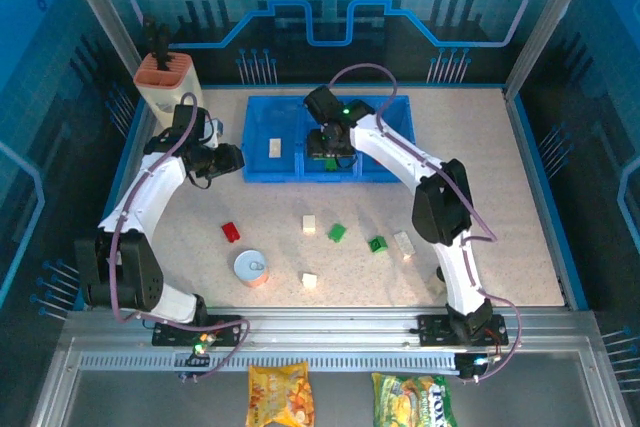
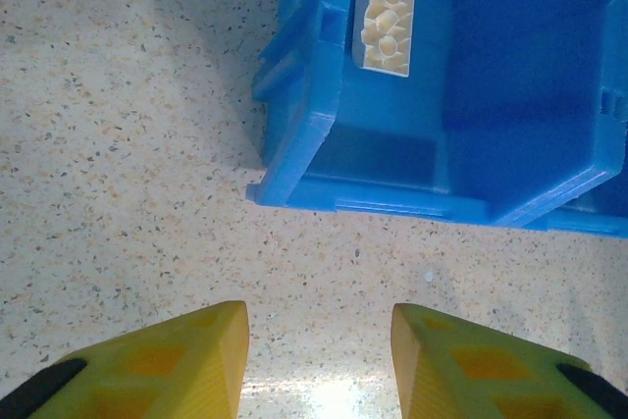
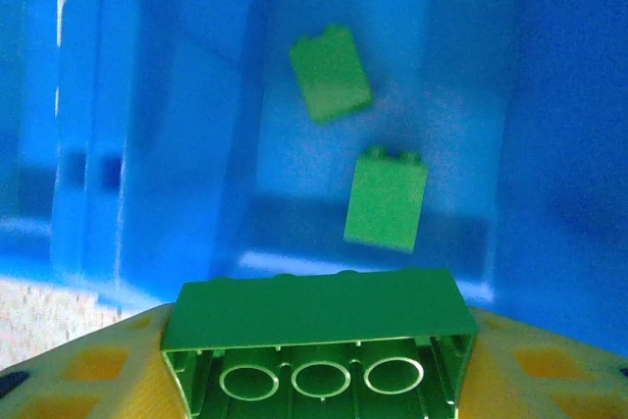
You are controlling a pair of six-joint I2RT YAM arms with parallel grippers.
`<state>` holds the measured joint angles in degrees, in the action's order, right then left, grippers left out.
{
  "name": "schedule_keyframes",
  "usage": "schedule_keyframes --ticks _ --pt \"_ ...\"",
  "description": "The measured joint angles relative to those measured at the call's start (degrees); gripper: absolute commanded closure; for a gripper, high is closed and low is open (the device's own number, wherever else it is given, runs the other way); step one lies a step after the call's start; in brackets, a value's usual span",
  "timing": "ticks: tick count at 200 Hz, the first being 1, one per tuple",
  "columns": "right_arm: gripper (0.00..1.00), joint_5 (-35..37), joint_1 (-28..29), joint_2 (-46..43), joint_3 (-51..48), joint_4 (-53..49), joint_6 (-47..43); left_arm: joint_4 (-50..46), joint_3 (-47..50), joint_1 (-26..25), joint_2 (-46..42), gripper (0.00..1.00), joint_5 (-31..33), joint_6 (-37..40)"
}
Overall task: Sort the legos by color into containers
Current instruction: Place the lego in the container.
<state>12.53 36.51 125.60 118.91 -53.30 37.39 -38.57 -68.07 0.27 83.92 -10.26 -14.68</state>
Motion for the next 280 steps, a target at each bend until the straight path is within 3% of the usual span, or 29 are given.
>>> schedule_keyframes --ticks 86,169,223,280 --pt "0.46 3.19 -3.74 13.33 13.92 -1.2 1.38 0.17 0.0 0.0 -0.11 0.57 -0.13 0.0" --pt "0.45 7.13 -4.22 18.23 16.52 -1.03 6.78 0.33 0.0 0.0 -0.11 0.57 -0.13 -0.02" --pt "0.44 7.87 -5.09 18.64 16.52 0.02 15.45 0.33 0.0 0.0 -0.11 0.57 -0.15 -0.17" --pt "0.44 6.75 -5.46 18.75 15.34 1.86 31.47 0.35 0.0 0.0 -0.11 0.57 -0.13 -0.2"
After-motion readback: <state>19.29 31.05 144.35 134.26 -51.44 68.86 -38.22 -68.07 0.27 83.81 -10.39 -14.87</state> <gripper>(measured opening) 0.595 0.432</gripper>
